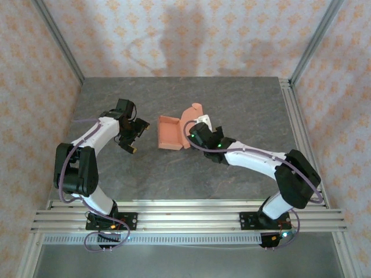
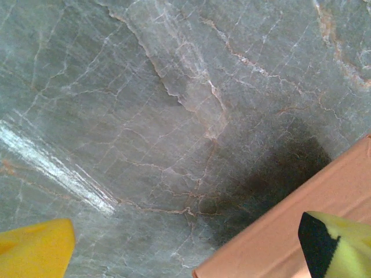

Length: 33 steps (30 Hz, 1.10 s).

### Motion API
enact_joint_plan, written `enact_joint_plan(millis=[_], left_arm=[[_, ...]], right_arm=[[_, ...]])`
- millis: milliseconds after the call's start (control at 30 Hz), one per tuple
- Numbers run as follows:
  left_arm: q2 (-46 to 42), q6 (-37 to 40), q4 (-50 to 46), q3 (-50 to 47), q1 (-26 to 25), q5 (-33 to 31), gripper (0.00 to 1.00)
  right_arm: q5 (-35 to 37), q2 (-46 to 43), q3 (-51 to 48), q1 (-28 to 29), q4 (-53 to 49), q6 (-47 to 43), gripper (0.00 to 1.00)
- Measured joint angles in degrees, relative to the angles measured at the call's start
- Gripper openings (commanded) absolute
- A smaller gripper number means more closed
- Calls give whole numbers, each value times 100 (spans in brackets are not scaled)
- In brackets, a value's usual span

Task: Fold the paper box

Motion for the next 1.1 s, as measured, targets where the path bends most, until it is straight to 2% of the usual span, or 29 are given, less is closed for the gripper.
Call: enact_joint_plan(millis=[167,367,500,600,700,933,1100], left_arm=[[0,173,275,-232,0,31,100],[-125,369,654,-411,0,-4,100],[-201,778,859,-258,0,-37,100],[-138,1222,852,214,-33,-98,98],[116,1864,750,1126,-205,-208,89],[1766,3840,-378,4505,-1036,-354,89],[3265,4693,-1722,6725,-1499,-748,92]], right_arm=[[-107,-26,90,-428,-15,-455,94],[-619,-468,114,-420,155,-595,94],[-859,-933,-46,-452,369,-343,93],[-1163,-1204,-221,-634,529,131,92],[-1475,-1338,-435,-925,726,680,91],[-2024,-1626,-1093,-1222,994,1495,90],[-2107,-1882,-1167,-1222,988,1543,90]])
